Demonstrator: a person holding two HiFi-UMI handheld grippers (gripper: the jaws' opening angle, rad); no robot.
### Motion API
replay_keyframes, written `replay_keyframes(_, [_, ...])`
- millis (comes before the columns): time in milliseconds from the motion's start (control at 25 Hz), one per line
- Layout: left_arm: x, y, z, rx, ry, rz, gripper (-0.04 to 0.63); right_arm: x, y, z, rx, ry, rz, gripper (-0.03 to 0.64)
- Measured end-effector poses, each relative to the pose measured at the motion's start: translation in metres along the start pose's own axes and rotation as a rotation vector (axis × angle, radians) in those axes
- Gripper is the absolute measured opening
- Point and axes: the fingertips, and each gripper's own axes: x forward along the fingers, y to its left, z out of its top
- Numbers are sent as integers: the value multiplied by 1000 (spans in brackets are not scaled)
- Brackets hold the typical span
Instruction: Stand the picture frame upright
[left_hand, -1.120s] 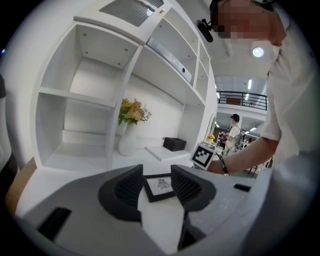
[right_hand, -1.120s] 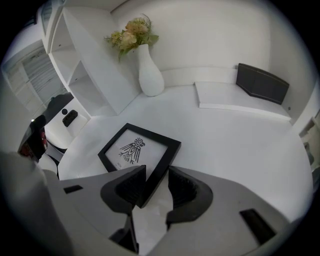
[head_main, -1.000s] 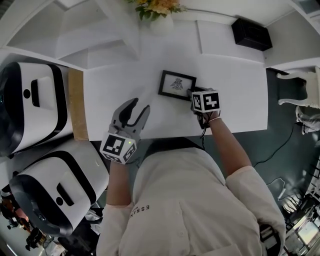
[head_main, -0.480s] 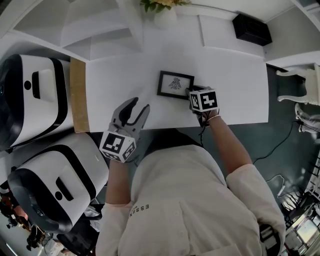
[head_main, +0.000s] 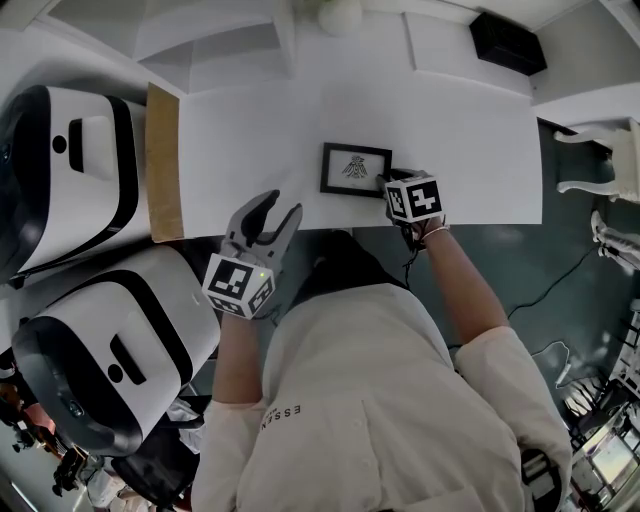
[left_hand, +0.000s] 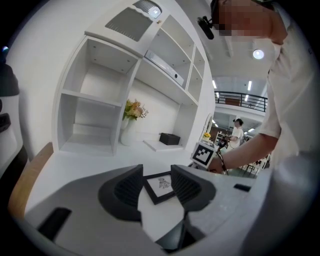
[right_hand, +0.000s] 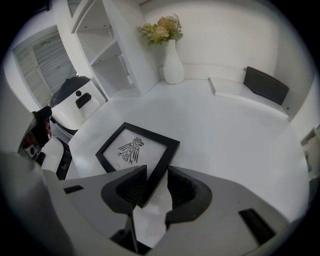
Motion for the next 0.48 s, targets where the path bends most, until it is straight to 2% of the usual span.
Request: replay_keyframes(480, [-35,-23,-33,-36,8,-7,158,-13,28,-44,-52,11,-1,140])
